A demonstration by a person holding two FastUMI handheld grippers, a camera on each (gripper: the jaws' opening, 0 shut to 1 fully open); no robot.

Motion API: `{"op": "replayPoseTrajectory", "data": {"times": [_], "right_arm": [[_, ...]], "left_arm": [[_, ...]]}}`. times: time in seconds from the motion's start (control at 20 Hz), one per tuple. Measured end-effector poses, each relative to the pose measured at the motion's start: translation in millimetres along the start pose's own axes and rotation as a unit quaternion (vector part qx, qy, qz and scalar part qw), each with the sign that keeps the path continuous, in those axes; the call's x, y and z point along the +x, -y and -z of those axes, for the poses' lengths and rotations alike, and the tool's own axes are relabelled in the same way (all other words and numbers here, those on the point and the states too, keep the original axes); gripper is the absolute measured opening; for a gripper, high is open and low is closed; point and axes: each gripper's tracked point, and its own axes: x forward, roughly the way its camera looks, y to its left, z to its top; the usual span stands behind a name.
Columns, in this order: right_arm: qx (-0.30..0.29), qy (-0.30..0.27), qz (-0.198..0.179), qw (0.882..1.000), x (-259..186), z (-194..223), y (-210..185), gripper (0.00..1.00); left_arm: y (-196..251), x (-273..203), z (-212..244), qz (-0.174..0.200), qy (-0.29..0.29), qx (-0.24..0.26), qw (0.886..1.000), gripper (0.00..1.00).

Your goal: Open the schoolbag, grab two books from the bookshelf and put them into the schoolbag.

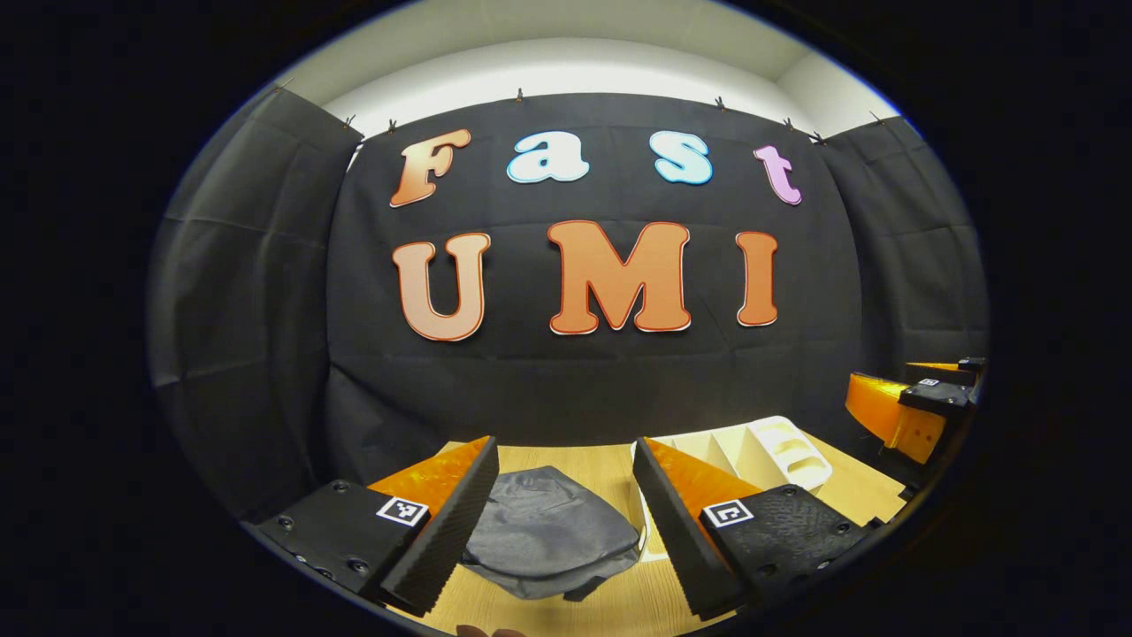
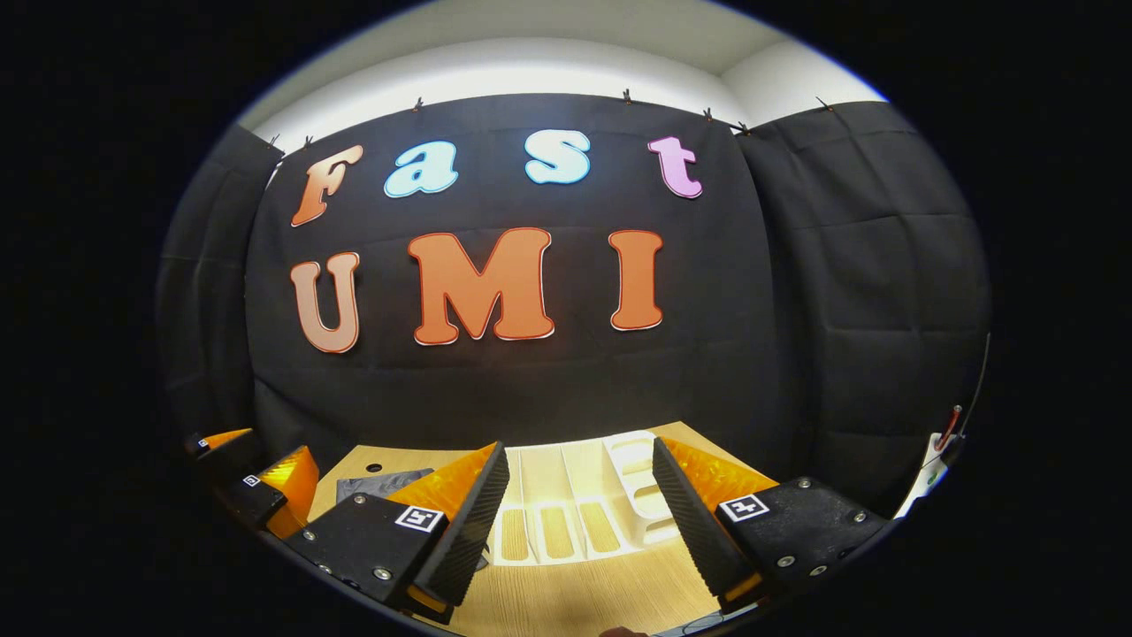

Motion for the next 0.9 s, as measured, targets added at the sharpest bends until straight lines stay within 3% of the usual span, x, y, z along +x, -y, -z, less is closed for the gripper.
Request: {"op": "replayPoseTrajectory", "data": {"times": [0.9], "right_arm": [[0.003, -0.001, -0.014, 1.0, 0, 0, -2, 0.97]], "left_arm": [[-8, -3, -2, -0.005, 0.002, 0.006, 1.0, 0.97]]}}
